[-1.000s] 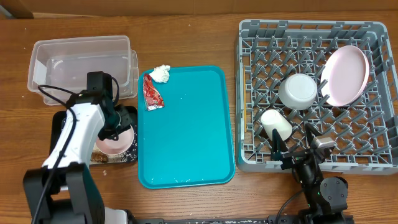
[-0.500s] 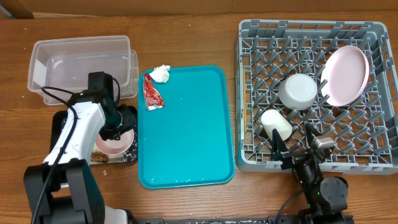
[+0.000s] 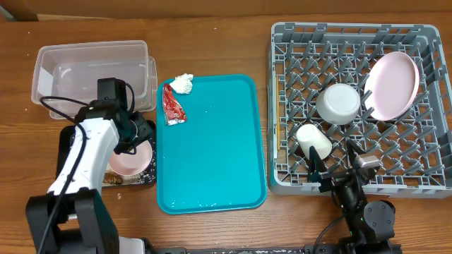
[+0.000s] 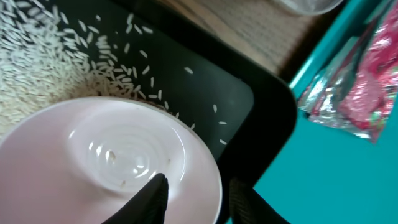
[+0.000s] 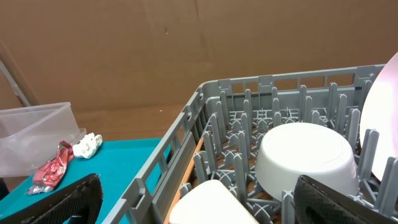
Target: Sort waste into correct bins and load items into the dishwasher
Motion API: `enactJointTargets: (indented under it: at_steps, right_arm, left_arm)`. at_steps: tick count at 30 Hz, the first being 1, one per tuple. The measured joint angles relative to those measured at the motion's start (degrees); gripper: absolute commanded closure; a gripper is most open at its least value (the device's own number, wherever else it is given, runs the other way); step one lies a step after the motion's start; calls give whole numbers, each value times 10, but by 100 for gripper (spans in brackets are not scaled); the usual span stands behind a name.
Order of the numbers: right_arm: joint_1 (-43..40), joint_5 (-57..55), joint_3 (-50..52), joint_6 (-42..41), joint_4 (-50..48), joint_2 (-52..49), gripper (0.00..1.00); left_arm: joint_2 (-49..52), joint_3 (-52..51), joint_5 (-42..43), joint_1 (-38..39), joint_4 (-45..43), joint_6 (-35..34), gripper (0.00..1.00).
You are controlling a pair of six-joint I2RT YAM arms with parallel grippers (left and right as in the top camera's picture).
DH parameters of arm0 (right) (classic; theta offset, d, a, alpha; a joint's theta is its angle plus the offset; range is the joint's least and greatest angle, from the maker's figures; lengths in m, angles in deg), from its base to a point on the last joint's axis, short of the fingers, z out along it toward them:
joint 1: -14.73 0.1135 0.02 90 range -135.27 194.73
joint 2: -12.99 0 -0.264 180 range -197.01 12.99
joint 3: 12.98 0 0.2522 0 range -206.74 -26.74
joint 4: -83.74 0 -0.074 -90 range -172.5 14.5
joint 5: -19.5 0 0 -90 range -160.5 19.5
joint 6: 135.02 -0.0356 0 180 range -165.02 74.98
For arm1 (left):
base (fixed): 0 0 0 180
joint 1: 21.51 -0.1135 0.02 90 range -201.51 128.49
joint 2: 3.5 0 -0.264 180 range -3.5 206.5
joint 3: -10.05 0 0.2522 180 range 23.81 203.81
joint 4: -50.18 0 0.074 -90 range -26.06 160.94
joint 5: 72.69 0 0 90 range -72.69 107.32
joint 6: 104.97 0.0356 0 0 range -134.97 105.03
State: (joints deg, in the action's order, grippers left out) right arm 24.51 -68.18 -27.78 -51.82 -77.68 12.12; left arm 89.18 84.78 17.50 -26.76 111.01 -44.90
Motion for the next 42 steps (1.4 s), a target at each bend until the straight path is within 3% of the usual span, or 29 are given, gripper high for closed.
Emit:
enactJointTargets:
  at_steps: [13,23,27,29,33,42]
  right_arm:
    - [0,0,0,0,0,0,0]
    - [0,0,0,0,0,0,0]
    - [0,0,0,0,0,0,0]
    - [0,0,0,0,0,0,0]
    - [0,0,0,0,0,0,0]
    - [0,0,0,0,0,0,0]
  left_arm:
    - [49,-2,-7,12,-5,-15,79]
    - [49,-2,-25,12,19,-15,76]
    - [49,-2,-55,15,17,-16,85]
    - [49,-2,-66,20,15,-17,95]
    - [48,-2,-80,30,21,-17,96]
    - [15,63,-79,34,156,-14,96]
